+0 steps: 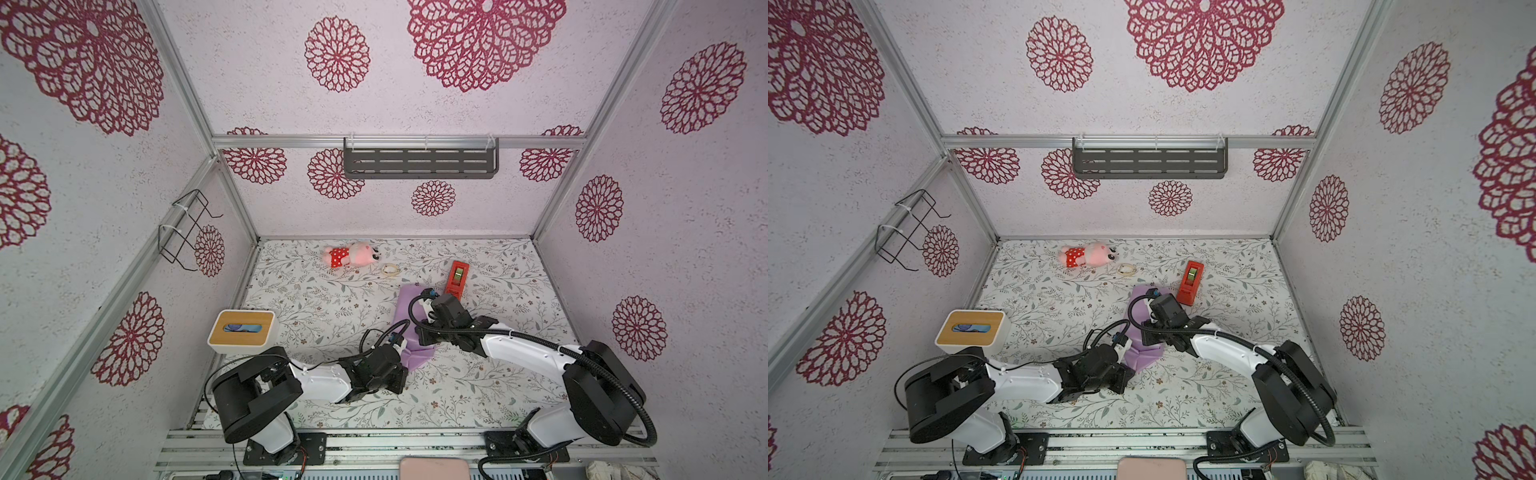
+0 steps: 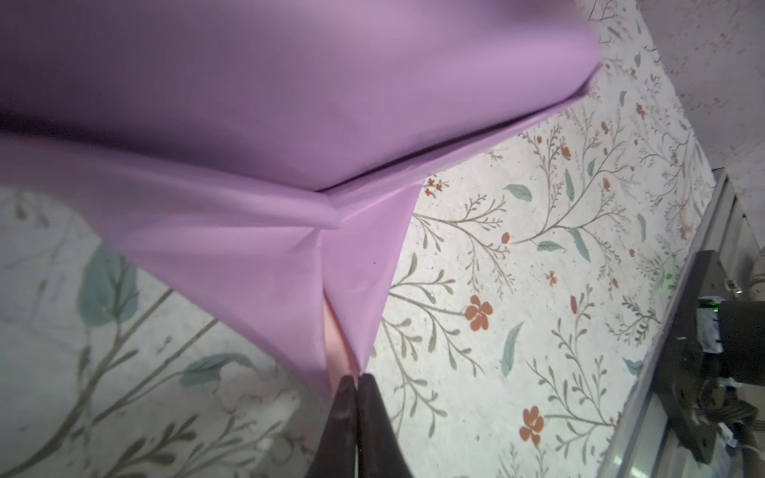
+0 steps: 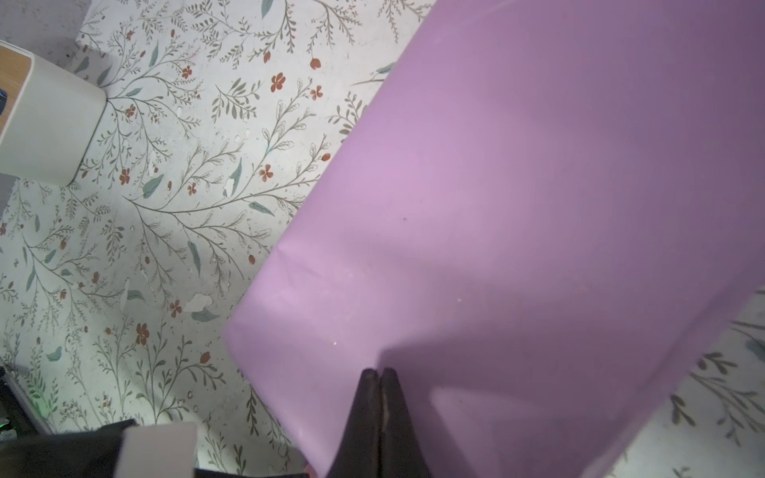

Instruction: Wrap the gift box in paper

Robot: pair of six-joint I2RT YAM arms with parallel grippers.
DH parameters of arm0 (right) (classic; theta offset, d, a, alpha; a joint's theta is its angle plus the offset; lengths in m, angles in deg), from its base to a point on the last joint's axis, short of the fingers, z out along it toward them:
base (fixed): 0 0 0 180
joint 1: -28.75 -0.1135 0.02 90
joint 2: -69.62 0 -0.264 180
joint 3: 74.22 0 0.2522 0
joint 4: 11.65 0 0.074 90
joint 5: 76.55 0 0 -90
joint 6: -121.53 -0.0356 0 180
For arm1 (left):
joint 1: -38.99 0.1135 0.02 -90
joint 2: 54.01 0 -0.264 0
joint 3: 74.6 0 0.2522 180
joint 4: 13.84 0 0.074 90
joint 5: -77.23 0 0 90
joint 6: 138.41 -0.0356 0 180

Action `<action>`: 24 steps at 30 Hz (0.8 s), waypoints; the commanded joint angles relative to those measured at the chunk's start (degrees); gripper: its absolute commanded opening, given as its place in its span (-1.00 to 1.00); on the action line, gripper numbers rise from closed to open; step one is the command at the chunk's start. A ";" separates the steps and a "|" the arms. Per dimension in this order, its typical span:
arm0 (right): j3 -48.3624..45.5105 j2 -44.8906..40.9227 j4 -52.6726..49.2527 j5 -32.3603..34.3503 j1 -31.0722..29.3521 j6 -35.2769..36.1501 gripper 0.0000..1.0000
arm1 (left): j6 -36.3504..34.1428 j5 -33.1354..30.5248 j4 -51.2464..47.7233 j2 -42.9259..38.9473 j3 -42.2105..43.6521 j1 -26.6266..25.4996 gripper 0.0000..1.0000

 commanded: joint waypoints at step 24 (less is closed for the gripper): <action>-2.54 -16.89 -12.60 2.08 4.35 -4.09 0.10 | -4.58 3.02 -9.18 -15.16 -2.95 19.37 0.66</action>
